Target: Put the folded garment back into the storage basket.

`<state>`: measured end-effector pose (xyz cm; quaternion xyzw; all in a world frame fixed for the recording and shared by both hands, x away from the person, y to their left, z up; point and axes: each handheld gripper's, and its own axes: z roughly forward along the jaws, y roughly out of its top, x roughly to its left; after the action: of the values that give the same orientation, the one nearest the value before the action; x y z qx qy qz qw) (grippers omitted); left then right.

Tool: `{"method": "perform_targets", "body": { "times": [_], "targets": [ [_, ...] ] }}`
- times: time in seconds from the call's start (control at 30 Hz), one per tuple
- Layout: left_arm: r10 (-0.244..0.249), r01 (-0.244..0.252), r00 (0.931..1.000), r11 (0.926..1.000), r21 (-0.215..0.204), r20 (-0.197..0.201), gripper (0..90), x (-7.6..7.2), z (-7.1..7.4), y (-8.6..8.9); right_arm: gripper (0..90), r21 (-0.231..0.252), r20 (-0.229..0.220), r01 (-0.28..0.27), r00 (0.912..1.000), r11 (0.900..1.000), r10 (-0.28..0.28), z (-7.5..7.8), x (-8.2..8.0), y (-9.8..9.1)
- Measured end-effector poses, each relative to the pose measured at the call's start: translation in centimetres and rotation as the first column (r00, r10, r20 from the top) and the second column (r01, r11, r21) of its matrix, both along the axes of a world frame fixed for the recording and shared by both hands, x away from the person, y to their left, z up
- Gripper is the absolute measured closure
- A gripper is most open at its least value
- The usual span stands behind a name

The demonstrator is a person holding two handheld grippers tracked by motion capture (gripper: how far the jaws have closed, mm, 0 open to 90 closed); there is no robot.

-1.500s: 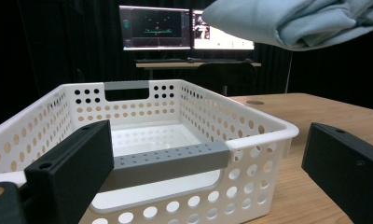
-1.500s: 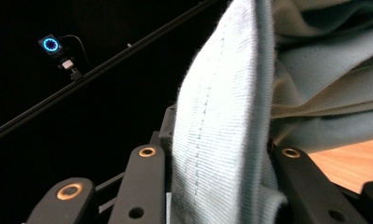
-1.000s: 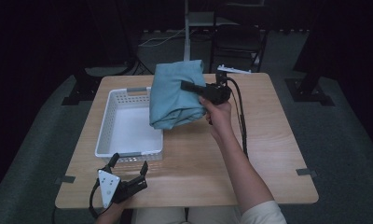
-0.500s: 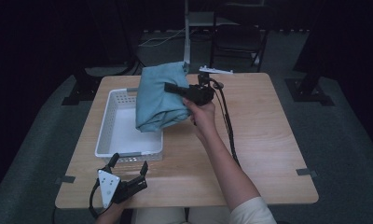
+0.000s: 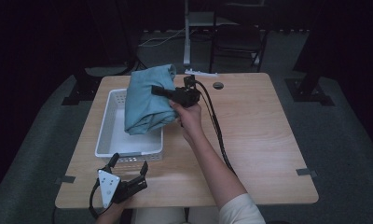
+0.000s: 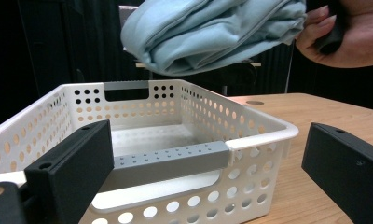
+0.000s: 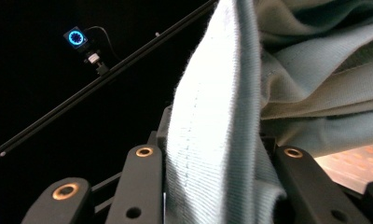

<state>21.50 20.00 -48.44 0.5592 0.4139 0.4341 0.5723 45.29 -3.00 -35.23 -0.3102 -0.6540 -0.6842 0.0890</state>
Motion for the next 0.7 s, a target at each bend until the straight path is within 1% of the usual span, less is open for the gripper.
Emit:
{"method": "perform_targets", "body": {
  "times": [0.07,0.13,0.27,0.37,0.47,0.7],
  "targets": [
    [0.0,0.0,1.0,1.0,0.0,0.0,3.4,0.0,0.0,0.0,67.6,-0.003,0.004,-0.013,0.9999,0.9999,0.013,-0.2,0.0,0.7],
    [0.0,0.0,1.0,1.0,0.0,0.0,3.4,0.0,0.0,0.0,67.5,-0.001,0.002,-0.018,0.9998,0.9998,0.018,-0.2,0.0,0.9],
    [0.0,0.0,1.0,1.0,0.001,0.0,3.4,0.0,0.0,0.0,67.5,0.017,-0.007,-0.032,0.9995,0.9993,0.032,-0.5,-0.1,2.0],
    [0.0,0.0,1.0,1.0,0.0,0.001,3.4,0.0,0.0,0.0,67.5,0.024,-0.012,-0.036,0.9993,0.9991,0.036,-0.6,-0.1,2.3],
    [0.0,0.0,1.0,1.0,-0.001,0.002,3.4,0.0,0.0,0.0,67.5,0.041,-0.024,-0.041,0.9988,0.9983,0.042,-0.8,0.0,2.8],
    [-0.004,0.004,1.0,1.0,-0.002,0.001,3.4,0.0,0.0,0.0,67.5,0.042,-0.024,-0.057,0.998,0.9975,0.058,-1.0,-0.1,3.6]
  ]
}}
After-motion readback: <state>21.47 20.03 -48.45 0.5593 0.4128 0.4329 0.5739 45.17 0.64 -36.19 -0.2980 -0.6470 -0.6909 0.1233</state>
